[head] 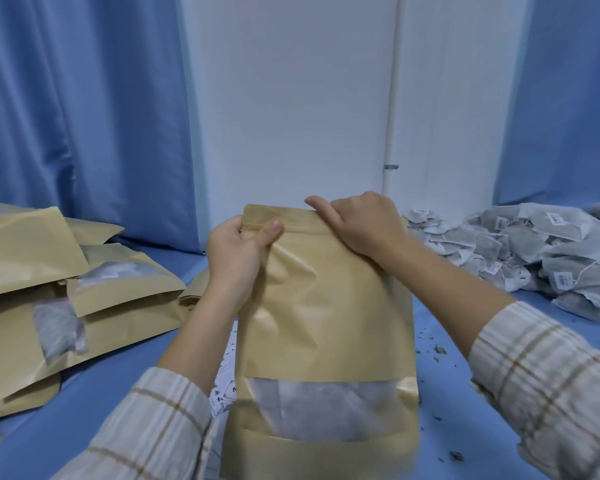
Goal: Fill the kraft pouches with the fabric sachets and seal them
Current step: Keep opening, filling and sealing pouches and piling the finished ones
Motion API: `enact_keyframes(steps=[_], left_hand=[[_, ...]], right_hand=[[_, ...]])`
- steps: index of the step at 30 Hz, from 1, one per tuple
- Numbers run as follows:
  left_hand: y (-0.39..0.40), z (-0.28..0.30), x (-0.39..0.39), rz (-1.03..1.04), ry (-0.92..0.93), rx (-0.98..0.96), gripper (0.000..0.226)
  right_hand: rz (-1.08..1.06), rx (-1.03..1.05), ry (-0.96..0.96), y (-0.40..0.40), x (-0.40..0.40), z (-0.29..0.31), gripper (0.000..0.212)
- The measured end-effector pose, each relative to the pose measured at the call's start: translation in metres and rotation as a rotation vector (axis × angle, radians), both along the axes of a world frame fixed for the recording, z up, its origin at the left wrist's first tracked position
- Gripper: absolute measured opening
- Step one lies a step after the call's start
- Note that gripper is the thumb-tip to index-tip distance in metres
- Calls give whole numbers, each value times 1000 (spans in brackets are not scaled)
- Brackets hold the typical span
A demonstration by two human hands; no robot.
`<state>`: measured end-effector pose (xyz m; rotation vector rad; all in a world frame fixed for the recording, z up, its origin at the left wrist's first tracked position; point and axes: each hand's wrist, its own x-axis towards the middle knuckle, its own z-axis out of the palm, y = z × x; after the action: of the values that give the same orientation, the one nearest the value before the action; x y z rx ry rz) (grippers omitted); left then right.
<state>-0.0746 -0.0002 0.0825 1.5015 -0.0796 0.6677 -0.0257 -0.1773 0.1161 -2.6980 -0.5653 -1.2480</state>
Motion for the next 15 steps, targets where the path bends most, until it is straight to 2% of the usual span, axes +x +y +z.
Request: enact_keyframes(steps=[5,8,9,11,12,13,15], left_hand=[[0,0,3,16,-10,7,26],[1,-1,4,26,-11,-7,30],[6,-2,6,46,-9,-30,28],[21,-5,9,91,1,-114,18],[28,-6,11,100,4,-171,13],[34,-7,13,98,11,-231,10],[40,-11,17,71,30,-347,7]], right_hand=[[-134,86,26,-19,8,-2,67],[-113,174,83,-28,12,-7,66],[-57,265,138,-33,13,-9,59],[182,635,339,-48,14,-19,37],[337,857,497,-53,10,-26,45],[469,992,678,-58,8,-37,57],[550,873,965,-63,6,-61,59]])
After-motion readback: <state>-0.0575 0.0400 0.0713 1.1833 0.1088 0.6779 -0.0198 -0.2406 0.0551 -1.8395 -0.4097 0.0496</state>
